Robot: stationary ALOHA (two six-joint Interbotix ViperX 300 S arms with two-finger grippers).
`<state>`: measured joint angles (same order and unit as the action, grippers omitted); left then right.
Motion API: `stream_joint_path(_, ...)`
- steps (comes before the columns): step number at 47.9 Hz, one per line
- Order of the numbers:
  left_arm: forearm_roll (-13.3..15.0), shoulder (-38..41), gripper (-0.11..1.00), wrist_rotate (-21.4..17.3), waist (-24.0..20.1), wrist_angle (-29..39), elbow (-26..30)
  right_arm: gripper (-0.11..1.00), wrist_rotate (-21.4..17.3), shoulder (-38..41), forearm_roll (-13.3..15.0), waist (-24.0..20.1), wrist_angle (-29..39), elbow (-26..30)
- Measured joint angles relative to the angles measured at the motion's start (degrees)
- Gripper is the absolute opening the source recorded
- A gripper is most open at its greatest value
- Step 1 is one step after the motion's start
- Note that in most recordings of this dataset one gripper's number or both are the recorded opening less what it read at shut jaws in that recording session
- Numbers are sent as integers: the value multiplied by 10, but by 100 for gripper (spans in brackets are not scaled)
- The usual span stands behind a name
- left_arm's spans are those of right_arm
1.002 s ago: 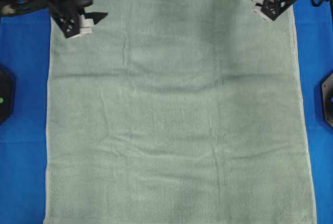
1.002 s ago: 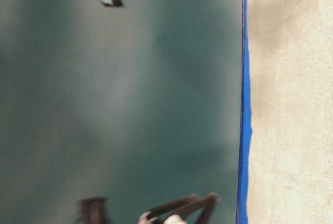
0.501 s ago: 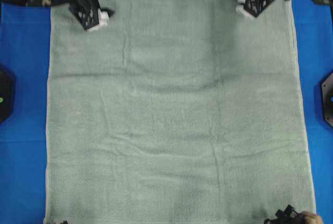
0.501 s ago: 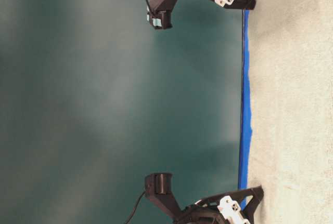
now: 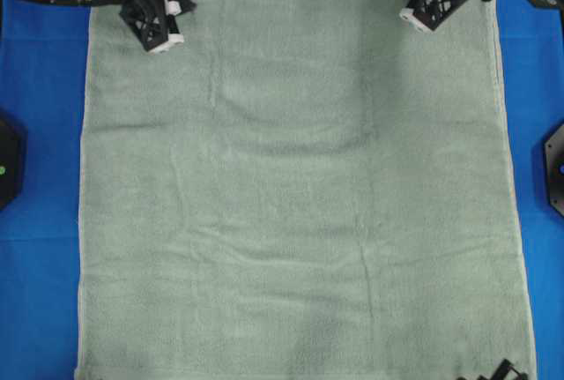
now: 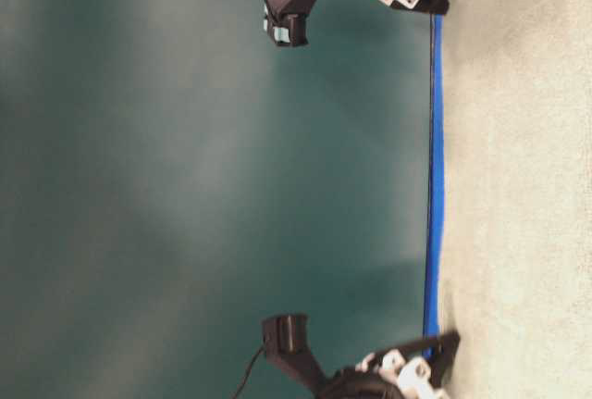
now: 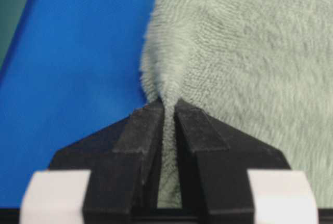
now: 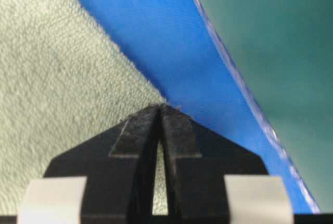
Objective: Fold a bath towel.
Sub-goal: 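Lift the far corners with both grippers and fold them toward the near edge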
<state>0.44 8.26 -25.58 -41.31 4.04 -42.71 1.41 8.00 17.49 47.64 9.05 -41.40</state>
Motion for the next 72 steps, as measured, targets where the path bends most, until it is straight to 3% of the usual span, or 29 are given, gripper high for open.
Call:
stream_joint_path(18, 0, -134, 5, -29, -4, 95, 31, 2, -17, -126, -5, 2, 26, -22)
stream_joint_path(25, 1, -147, 5, -8, 12, 120, 18, 2, -38, -169, -17, -15, 66, -44)
stream_joint_path(29, 1, -160, 5, 33, 41, 138, -3, 2, -54, -197, -27, -53, 96, -67)
stream_joint_path(35, 3, -182, 5, 80, 105, 161, -41, 2, -97, -247, -58, -141, 142, -109)
stream_joint_path(41, 11, -207, 5, 126, 222, 176, -81, 2, -158, -296, -109, -250, 176, -148)
stream_joint_path(44, 13, -216, 5, 169, 281, 177, -94, 2, -211, -319, -137, -316, 185, -166)
stream_joint_path(49, 12, -221, 5, 275, 390, 175, -106, 2, -292, -347, -172, -446, 182, -184)
stream_joint_path(57, 13, -218, 5, 421, 531, 148, -108, 2, -442, -338, -178, -618, 153, -185)
stream_joint_path(63, 12, -197, 5, 510, 639, 98, -97, 2, -529, -302, -178, -723, 142, -166)
stream_joint_path(68, 13, -169, 5, 577, 715, 64, -69, 2, -577, -260, -178, -801, 134, -138)
stream_joint_path(72, 12, -135, 5, 608, 761, 52, -38, 2, -606, -223, -178, -853, 124, -106)
